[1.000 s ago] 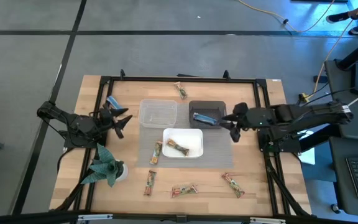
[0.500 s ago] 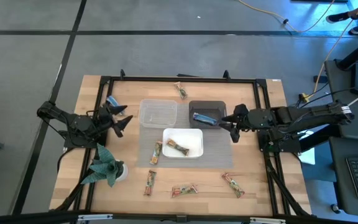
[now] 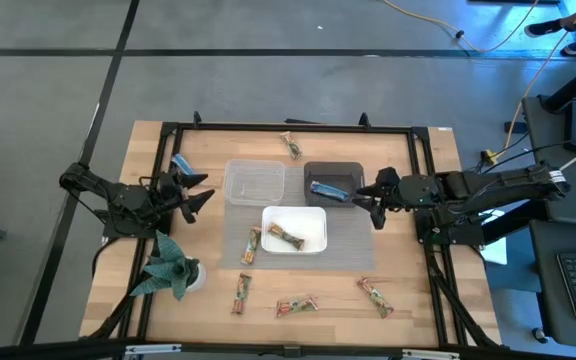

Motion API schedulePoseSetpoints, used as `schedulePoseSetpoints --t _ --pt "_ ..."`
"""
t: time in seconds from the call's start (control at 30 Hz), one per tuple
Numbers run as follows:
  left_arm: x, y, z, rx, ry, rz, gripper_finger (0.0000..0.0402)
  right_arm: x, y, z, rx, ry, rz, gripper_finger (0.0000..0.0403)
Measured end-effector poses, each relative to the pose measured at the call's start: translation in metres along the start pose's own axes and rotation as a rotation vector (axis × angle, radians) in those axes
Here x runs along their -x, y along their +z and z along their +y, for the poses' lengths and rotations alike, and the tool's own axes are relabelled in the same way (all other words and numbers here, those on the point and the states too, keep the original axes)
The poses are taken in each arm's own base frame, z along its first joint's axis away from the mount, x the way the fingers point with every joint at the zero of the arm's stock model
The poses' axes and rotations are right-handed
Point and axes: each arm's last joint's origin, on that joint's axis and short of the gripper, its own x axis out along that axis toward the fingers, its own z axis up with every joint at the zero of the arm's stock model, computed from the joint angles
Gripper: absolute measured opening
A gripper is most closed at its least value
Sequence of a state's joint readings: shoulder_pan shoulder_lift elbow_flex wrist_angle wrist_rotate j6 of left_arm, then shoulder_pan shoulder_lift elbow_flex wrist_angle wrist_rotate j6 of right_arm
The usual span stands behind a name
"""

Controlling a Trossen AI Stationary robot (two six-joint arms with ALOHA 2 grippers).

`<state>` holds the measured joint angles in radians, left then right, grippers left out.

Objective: Pick and place Granola Bars by type
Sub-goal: Put the left red granola bar into the transparent bin

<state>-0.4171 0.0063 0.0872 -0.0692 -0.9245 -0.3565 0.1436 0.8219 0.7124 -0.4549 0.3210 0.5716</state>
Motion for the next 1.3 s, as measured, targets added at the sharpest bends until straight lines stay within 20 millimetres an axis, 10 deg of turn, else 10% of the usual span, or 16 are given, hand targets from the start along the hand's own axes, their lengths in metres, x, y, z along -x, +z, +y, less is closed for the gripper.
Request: schedulePoseSetpoints --t 1.3 --pt "0.0002 0.0033 0.002 0.023 0.092 -0.051 0.0316 -0.0002 0.0009 -0.0016 0.007 -0.047 -0.028 0.0174"
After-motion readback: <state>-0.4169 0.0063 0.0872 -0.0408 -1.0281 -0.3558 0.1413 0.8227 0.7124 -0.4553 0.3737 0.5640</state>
